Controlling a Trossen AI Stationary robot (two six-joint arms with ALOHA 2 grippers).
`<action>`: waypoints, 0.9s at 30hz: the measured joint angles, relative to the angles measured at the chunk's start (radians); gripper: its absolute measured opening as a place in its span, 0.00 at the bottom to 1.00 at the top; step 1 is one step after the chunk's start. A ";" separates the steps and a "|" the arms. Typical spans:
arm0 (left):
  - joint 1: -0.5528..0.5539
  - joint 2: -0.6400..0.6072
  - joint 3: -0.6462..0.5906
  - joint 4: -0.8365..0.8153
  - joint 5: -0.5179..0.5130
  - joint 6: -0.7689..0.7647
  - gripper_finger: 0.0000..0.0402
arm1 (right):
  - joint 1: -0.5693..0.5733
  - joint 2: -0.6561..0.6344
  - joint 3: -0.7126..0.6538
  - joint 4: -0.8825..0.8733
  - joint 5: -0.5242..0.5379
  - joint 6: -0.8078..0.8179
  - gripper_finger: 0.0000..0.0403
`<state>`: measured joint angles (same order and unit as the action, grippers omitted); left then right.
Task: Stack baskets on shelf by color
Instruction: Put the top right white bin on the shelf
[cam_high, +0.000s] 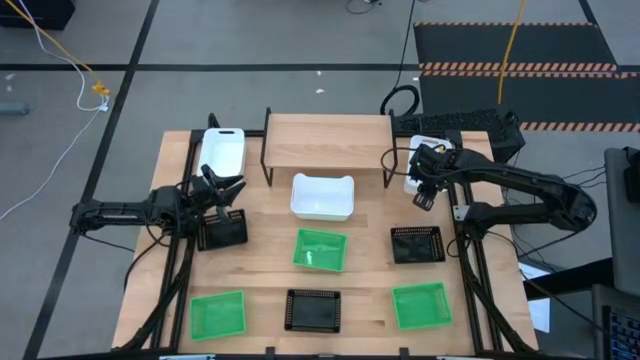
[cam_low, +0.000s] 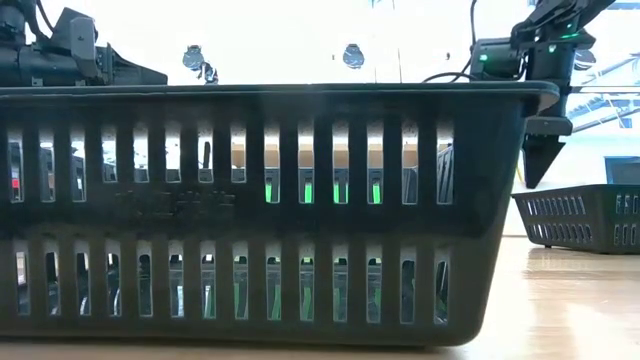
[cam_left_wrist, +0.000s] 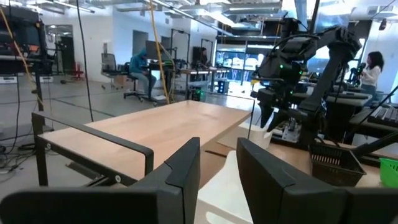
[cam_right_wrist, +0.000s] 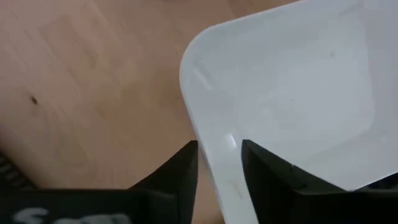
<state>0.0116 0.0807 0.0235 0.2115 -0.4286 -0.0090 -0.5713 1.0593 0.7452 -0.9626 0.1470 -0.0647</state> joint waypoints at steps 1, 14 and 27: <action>0.000 0.000 0.000 0.000 -0.001 0.000 0.26 | 0.000 0.004 0.000 0.001 0.000 0.000 0.25; 0.000 0.000 0.000 -0.011 -0.002 -0.046 0.26 | 0.001 0.040 0.004 -0.010 -0.039 -0.018 0.02; 0.000 0.000 0.000 -0.029 -0.002 -0.059 0.26 | 0.020 -0.059 0.381 -0.198 0.378 0.021 0.00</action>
<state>0.0116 0.0807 0.0235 0.1822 -0.4309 -0.0682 -0.5512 0.9999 1.1261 -1.1608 0.5248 -0.0437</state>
